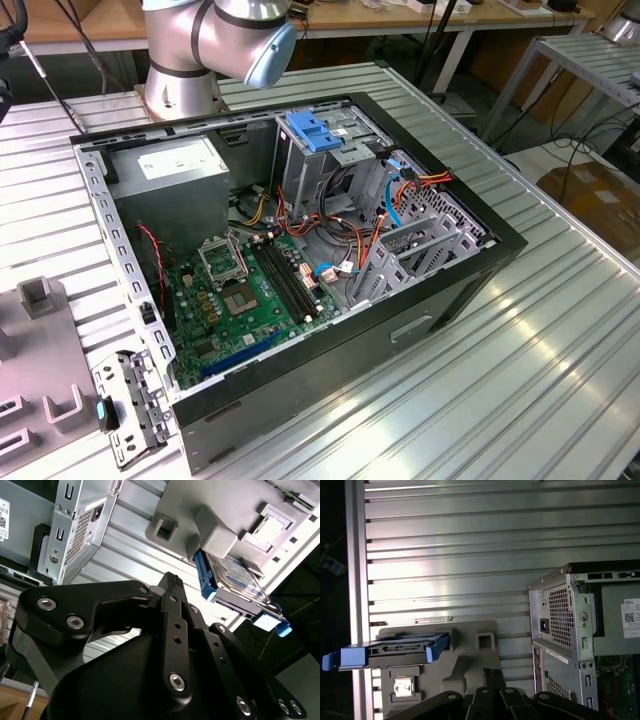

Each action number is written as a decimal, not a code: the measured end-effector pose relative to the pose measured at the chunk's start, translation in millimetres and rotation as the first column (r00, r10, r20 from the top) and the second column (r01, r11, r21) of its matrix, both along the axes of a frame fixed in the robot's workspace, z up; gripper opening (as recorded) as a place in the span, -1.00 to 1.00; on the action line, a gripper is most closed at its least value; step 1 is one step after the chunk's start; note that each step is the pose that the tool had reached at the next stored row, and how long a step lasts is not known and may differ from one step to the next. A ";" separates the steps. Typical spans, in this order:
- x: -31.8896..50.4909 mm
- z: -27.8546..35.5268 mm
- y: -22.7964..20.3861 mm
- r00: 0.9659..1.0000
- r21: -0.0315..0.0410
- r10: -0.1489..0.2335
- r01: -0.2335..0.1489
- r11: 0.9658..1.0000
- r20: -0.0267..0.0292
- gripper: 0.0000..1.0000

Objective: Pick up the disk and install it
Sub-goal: 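Reach for the disk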

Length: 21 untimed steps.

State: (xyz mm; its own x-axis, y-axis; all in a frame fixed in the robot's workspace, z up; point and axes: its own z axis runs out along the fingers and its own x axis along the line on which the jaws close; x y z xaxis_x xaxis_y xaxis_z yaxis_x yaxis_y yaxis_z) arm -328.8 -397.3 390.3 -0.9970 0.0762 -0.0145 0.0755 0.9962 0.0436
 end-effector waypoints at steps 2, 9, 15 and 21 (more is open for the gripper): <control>-2.2 -0.1 0.0 1.000 0.000 0.000 0.000 1.000 0.000 -0.79; -10.0 -0.4 0.0 1.000 0.000 0.000 0.000 1.000 -0.002 -0.79; -15.3 -0.5 0.0 1.000 0.000 0.000 0.000 1.000 -0.003 -0.79; -20.6 -0.6 0.0 1.000 0.000 0.000 0.000 1.000 -0.004 -0.79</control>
